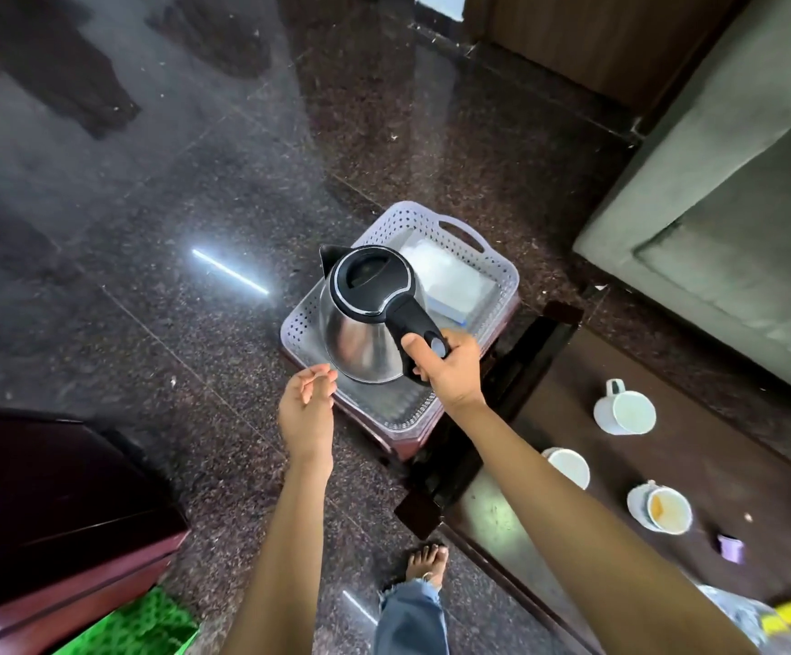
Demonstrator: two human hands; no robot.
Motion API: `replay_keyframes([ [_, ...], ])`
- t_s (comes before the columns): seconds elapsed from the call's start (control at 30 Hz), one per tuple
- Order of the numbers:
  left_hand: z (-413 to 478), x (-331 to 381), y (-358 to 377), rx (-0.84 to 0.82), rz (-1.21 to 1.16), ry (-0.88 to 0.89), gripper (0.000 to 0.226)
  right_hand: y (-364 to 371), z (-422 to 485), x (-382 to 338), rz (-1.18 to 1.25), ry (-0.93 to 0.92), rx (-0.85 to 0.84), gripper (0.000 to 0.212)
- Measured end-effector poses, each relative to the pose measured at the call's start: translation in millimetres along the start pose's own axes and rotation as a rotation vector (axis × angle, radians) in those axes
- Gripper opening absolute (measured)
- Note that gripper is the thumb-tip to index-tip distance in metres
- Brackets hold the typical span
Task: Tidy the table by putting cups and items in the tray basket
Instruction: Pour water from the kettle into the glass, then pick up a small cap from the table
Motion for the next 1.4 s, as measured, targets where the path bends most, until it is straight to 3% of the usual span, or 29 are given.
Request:
replay_keyframes([
  [0.33, 2.6, -17.9, 13.2, -0.046, 0.024, -0.039, 0.01, 12.3, 12.0, 24.1, -0.11, -0.019, -0.002, 0.07],
  [0.6, -14.8, -14.8, 23.5, -0.117, 0.06, -0.033, 0.012, 8.7, 2.3, 3.7, -0.202, -0.017, -0.071, 0.034],
  [0.73, -35.7, -12.8, 34.4, -0.2, 0.087, -0.039, 0.009, -16.8, -11.6, -15.3, -0.285, -0.115, -0.067, 0.04],
  [1.03, -112.7, -27.8, 120.5, -0.484, 0.255, 0.033, 0.01, -136.7, -70.4, -64.6, -0.369, -0.336, 0.236, 0.045],
  [1.27, -195.6, -55.0, 203.6, -0.706, 0.417, 0.106, 0.009, -254.8, -151.5, -66.3, -0.335, -0.282, 0.649, 0.029],
  [1.4, -249.4, -81.0, 235.1, -0.801, 0.461, 0.085, 0.013, -318.4, -210.5, -48.1, -0.405, -0.214, 0.822, 0.032],
])
Point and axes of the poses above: each hand's wrist, its own z-axis towards the middle knuckle, its own y-axis out of the palm, x = y × z, the point moved 3 cm from there along z, towards the middle knuckle, and after that the axes turned 13 degrees about z, right-handed, at the moved point
